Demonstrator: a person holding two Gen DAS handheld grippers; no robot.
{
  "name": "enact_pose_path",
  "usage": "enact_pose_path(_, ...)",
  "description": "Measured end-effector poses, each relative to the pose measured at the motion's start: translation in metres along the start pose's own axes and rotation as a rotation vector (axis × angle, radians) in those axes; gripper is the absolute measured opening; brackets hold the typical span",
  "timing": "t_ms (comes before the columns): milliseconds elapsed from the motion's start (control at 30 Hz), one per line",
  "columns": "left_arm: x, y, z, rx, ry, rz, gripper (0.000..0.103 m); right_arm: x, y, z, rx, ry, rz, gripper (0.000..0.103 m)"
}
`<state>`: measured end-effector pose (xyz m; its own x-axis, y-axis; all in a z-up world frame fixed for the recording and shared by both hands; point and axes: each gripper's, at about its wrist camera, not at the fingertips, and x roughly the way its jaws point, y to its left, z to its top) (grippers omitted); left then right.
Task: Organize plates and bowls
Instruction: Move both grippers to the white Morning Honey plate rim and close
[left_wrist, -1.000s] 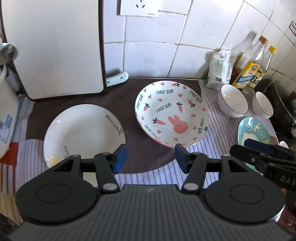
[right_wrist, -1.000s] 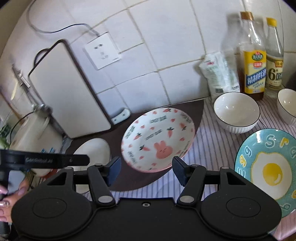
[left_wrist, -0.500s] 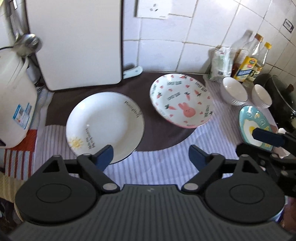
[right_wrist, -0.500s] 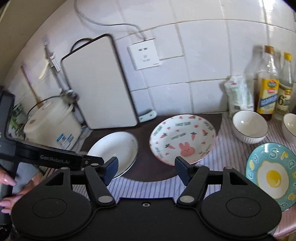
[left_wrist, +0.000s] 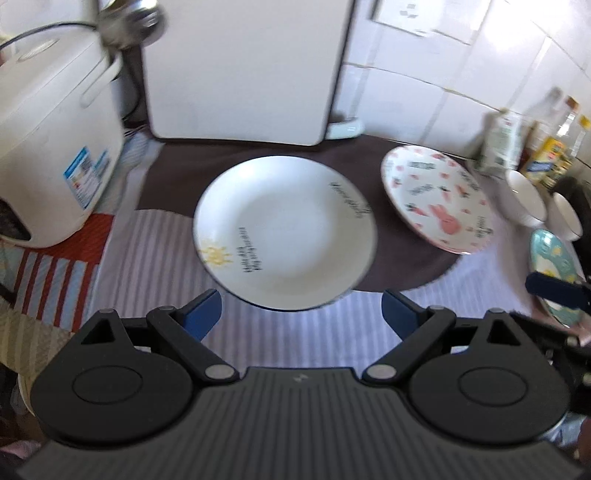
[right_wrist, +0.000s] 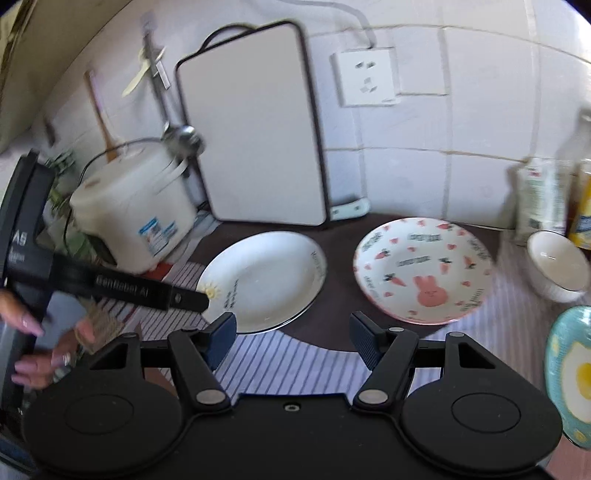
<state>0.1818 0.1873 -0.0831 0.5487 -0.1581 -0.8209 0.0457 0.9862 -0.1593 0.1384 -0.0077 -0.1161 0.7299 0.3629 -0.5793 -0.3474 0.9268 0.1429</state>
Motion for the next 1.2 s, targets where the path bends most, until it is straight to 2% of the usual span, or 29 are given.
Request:
enact_pose_path(133,0.018,0.023,-0.001,-0.051,-0.021,0.039,0.094,0.029,0.005,-0.007,-0.03,-0.017,0.011,0.072)
enact_pose_path(267,0.037,0.04,0.0,-0.071,-0.058,0.086,0.094,0.058,0.009,-0.014,-0.054,-0.071,-0.005,0.072)
enact_pose_path(500,0.057,0.05,0.009,-0.07,-0.089,0.079,0.094,0.094,0.002,-0.017,0.002,-0.061,0.009,0.072)
enact_pose_path(600,0.073,0.052,0.012,-0.061,-0.066,0.075,0.094,0.105,-0.003,-0.021,0.039,-0.089,-0.033,0.072)
enact_pose_path(700,0.082,0.049,0.011,-0.019,-0.072,0.081,0.094,0.117,-0.008,-0.024,0.08,-0.083,-0.024,0.072)
enact_pose_path(800,0.095,0.054,0.009,-0.041,-0.046,0.089,0.094,0.127,-0.009,-0.026,0.101,-0.075,-0.015,0.072)
enact_pose_path(1000,0.11,0.07,0.005,-0.081,-0.037,0.099,0.094,0.15,-0.01,-0.032,0.178,-0.047,0.004,0.053)
enact_pose_path(1033,0.113,0.073,0.006,-0.088,-0.031,0.097,0.094,0.153,-0.01,-0.032,0.191,-0.043,0.01,0.041)
enact_pose_path(1067,0.116,0.076,0.007,-0.098,-0.027,0.096,0.094,0.154,-0.011,-0.032,0.203,-0.042,0.022,0.035)
enact_pose_path(1200,0.121,0.082,0.013,-0.107,-0.022,0.088,0.09,0.159,-0.012,-0.03,0.227,-0.025,0.015,0.027)
